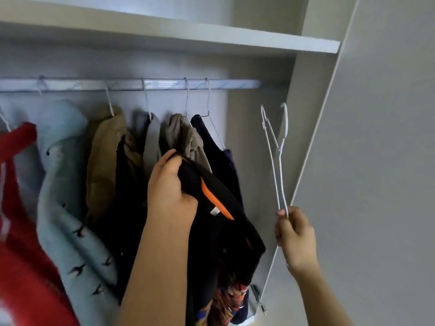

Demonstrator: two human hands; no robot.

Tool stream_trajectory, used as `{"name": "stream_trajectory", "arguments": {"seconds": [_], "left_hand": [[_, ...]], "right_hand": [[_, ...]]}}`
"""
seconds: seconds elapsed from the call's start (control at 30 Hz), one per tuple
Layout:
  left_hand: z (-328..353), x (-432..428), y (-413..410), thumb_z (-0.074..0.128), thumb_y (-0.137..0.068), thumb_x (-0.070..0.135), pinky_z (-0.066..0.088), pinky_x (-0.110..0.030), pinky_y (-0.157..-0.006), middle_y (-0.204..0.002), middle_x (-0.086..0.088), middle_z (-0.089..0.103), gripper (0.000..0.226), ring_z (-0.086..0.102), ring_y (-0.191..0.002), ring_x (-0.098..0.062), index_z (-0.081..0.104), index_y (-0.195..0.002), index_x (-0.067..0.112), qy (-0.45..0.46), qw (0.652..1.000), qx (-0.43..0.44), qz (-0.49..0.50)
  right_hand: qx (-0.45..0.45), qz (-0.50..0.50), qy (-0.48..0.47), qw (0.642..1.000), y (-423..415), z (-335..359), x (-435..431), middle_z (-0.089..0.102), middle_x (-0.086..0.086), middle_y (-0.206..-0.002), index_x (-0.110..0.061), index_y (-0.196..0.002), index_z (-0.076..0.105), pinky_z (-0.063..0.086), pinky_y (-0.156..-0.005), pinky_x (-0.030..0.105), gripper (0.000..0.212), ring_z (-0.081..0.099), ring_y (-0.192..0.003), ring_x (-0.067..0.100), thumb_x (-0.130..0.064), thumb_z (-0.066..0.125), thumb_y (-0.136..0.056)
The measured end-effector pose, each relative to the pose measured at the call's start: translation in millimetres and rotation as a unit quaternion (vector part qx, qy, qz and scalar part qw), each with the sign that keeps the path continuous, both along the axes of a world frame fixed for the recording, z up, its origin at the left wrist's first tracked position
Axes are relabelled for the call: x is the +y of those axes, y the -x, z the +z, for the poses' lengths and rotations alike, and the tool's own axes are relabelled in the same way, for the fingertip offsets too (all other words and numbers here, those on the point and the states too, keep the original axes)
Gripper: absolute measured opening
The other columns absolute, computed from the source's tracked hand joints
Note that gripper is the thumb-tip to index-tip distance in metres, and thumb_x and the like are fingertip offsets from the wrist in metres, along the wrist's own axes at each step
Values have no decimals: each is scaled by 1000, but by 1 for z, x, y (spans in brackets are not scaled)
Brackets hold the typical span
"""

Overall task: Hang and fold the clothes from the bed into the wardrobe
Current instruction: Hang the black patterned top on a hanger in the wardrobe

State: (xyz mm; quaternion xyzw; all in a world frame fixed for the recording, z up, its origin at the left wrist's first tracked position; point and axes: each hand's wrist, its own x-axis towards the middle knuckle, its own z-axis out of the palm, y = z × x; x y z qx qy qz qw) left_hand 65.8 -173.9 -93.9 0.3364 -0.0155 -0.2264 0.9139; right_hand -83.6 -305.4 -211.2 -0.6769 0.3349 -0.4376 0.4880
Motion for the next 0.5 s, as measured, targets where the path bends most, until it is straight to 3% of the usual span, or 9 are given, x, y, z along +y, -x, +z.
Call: {"name": "stream_trajectory", "arguments": {"seconds": [0.07, 0.13, 0.2, 0.27, 0.43, 0.5], "left_hand": [[-1, 8, 19, 53, -91, 12, 52, -20, -62, -91, 0, 66, 13, 63, -80, -9, 64, -96, 17, -19, 1000, -4, -5], [0, 15, 42, 51, -92, 8, 52, -24, -74, -86, 0, 63, 17, 61, -82, -12, 61, -84, 19, -31, 999, -14, -11], [3, 23, 67, 51, -92, 8, 50, -28, -85, -92, -3, 63, 15, 60, -91, -16, 61, -86, 17, -45, 998, -30, -37], [7, 36, 91, 51, -92, 9, 51, -27, -79, -98, -4, 63, 13, 60, -93, -16, 61, -90, 18, -55, 996, -45, -60], [6, 41, 137, 51, -92, 11, 49, -31, -92, -121, -14, 61, 23, 60, -110, -22, 60, -113, 10, -93, 992, -38, -75], [-1, 40, 165, 52, -90, 11, 51, -27, -79, -108, -11, 64, 20, 62, -96, -20, 62, -108, 9, -121, 988, -27, -90]], "right_hand": [[-9, -23, -20, 1000, 28, -3, 25, 49, -4, -47, -31, -66, 52, 36, -50, 29, 39, 39, -46, 14, -1, 46, -90], [-33, -54, -33, 997, 57, -2, 47, 52, -2, -49, -25, -66, 53, 40, -45, 24, 37, 42, -43, 12, 6, 46, -86], [-49, -84, -27, 995, 86, 1, 63, 52, -2, -49, -17, -68, 53, 40, -39, 16, 32, 43, -39, 8, 9, 47, -84], [-62, -100, -19, 993, 116, 7, 81, 51, -4, -48, -13, -69, 54, 38, -38, 12, 28, 42, -38, 5, 11, 48, -83], [-70, -100, 33, 992, 173, 15, 99, 58, -2, -56, -23, -65, 53, 41, -49, 15, 37, 49, -51, 8, 10, 49, -82], [-69, -102, 56, 991, 198, 19, 108, 58, -4, -59, -26, -65, 53, 43, -51, 15, 26, 51, -54, 6, -4, 49, -78]]}}
